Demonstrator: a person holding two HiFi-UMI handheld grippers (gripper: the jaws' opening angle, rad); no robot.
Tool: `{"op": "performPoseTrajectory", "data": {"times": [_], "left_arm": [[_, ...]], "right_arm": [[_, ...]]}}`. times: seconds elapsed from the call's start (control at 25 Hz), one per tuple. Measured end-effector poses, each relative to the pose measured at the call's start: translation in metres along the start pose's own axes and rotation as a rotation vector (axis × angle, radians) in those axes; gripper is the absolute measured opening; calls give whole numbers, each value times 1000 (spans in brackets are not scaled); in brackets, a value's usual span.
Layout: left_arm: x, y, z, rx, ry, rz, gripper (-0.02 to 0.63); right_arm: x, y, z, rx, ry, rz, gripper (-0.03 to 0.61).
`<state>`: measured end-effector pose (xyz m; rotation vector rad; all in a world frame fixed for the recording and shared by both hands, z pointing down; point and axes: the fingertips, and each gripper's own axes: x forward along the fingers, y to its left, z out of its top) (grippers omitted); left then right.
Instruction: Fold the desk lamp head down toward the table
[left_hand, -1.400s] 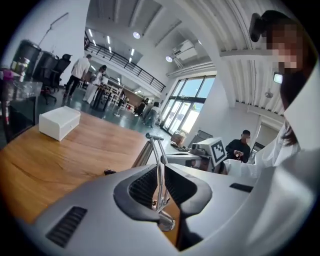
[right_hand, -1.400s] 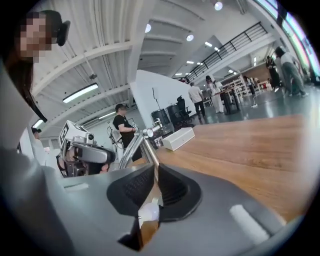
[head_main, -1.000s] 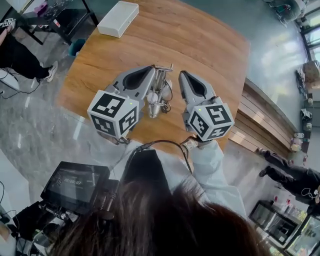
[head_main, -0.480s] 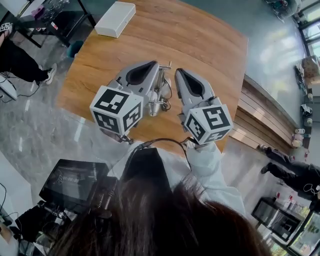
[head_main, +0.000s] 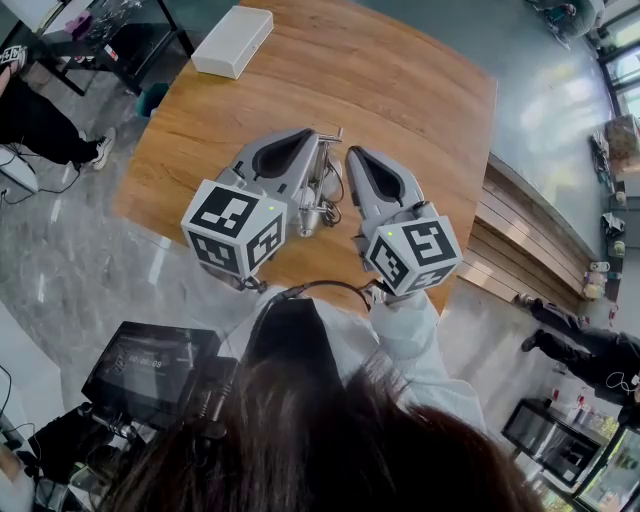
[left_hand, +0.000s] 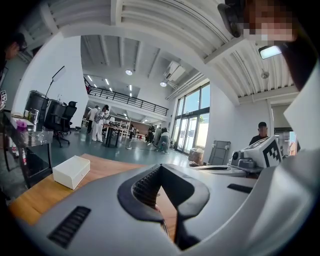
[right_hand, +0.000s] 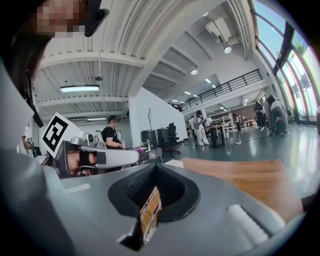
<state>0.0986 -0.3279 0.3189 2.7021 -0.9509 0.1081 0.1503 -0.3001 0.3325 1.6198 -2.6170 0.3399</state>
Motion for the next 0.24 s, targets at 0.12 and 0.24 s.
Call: {"op": "performPoseTrajectory", "data": {"times": [0.12, 0.24], "left_arm": [[-2, -1, -2, -1, 0, 0, 3], [-4, -4, -4, 0, 1, 2, 3]], "right_arm": [[0, 3, -4, 5, 4, 1, 0], [-3, 6, -8, -5, 10, -1, 0]]}}
